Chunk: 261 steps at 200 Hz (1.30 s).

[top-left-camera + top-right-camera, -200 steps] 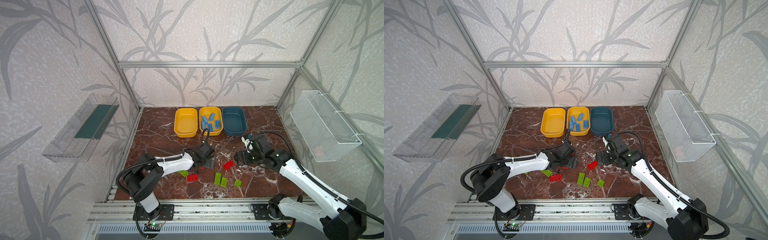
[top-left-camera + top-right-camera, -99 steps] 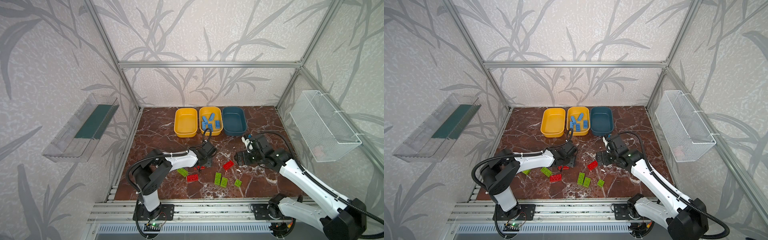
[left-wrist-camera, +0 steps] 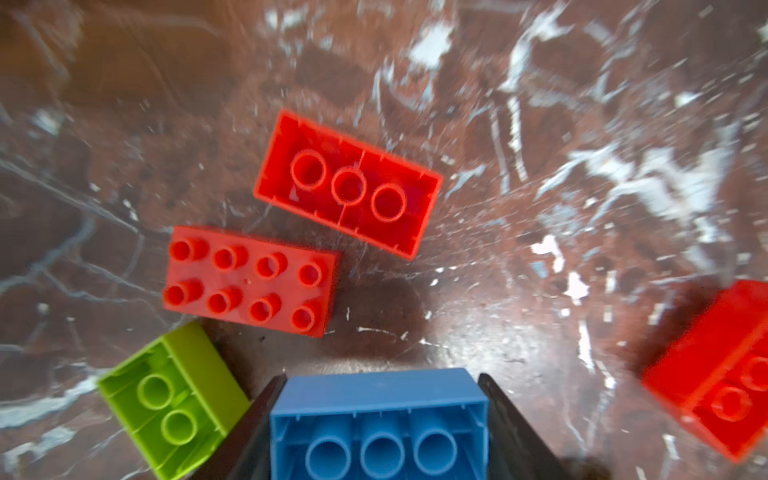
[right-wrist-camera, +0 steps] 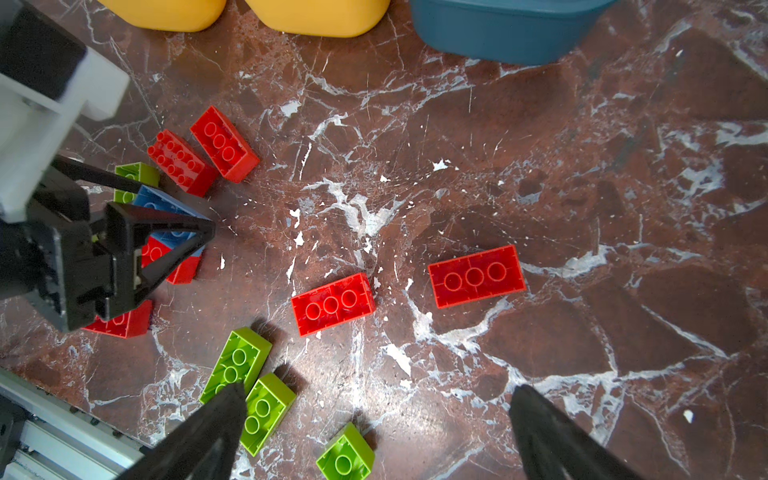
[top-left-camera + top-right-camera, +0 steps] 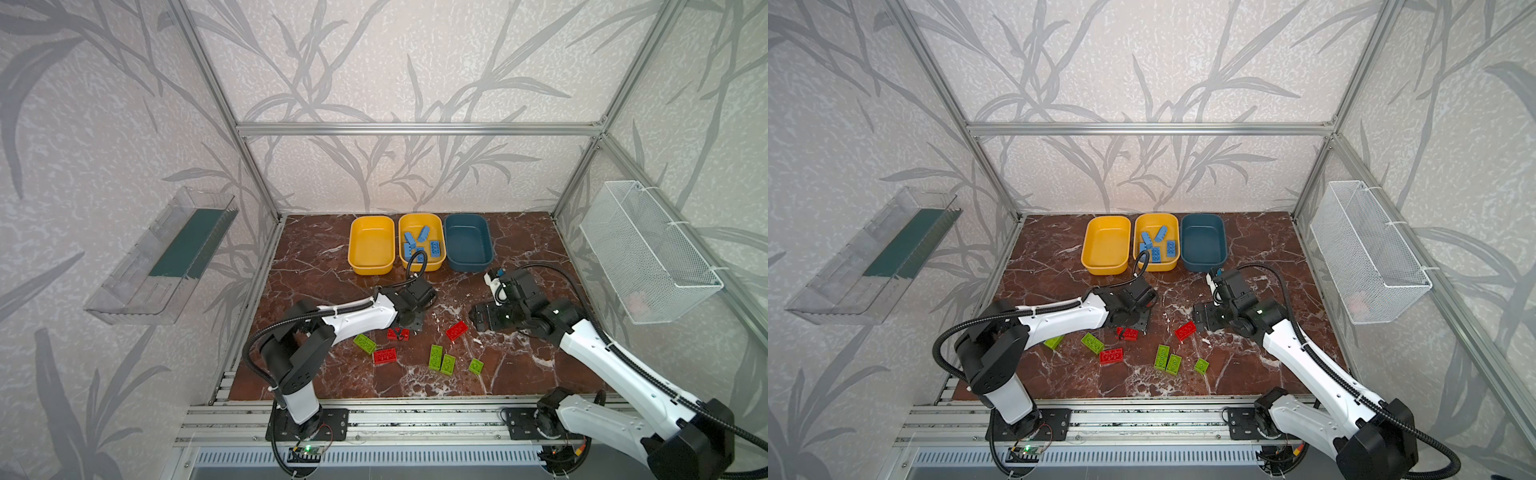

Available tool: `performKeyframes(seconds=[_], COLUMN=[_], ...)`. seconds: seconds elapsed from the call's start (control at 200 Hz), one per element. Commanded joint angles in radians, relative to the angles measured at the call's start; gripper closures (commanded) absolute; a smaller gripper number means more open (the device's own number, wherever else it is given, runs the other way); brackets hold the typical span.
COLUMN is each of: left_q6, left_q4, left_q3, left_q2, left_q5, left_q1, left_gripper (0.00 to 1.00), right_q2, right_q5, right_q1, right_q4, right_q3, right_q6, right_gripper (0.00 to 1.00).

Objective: Sort the legos into containers by color

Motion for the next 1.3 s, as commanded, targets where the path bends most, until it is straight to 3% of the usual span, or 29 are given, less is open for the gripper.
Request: performKeyframes(seconds=[0.0,0.33,0.585,0.735,0.82,0.97,1.299], left_q6=[0.039,0.166,0.202,0.220,0.228,0.227,0.203], left_q4=[-0.068,-0.142,-0.296,-0.424,-0.458,-0.424,-0.112], left_q3=[0.094,0.553,1.090,1.456,1.569,1.456,0.506], left_q2=[-0.028,0.249,0.604,0.815,0.862,0.754,0.150], left_q5=[-0.048,-0.030,0.033,0.088,0.100,0.096,0.085], left_q1=[0.005,0.140,0.248,0.282,0.288,0.288,0.278], left_gripper=[0.48,0.47,0.45,0.22,0.13,0.10,0.09], right_q2=[-0.041,-0.103,-0.094,-0.067,-0.050,-0.045,-0.063], right_q5=[-0.006,-0.014,-0.029,-0.034,-0.025,-0.025,-0.076], right_q1=[0.003,0.002,-0.001,-0.007,-0.008,-0.009,-0.001], right_q4=[-0.006,-0.016,0.005,0.026,0.026,0.028,0.014], right_q3=[-0.010,-0.021,-0.024,-0.017,-0.005,0.005,-0.003], right_q6=[0.014,0.044,0.060,0.053,0.043,0.039,0.051], right_gripper=[0.01,0.01,0.01,0.01,0.01,0.01,0.01])
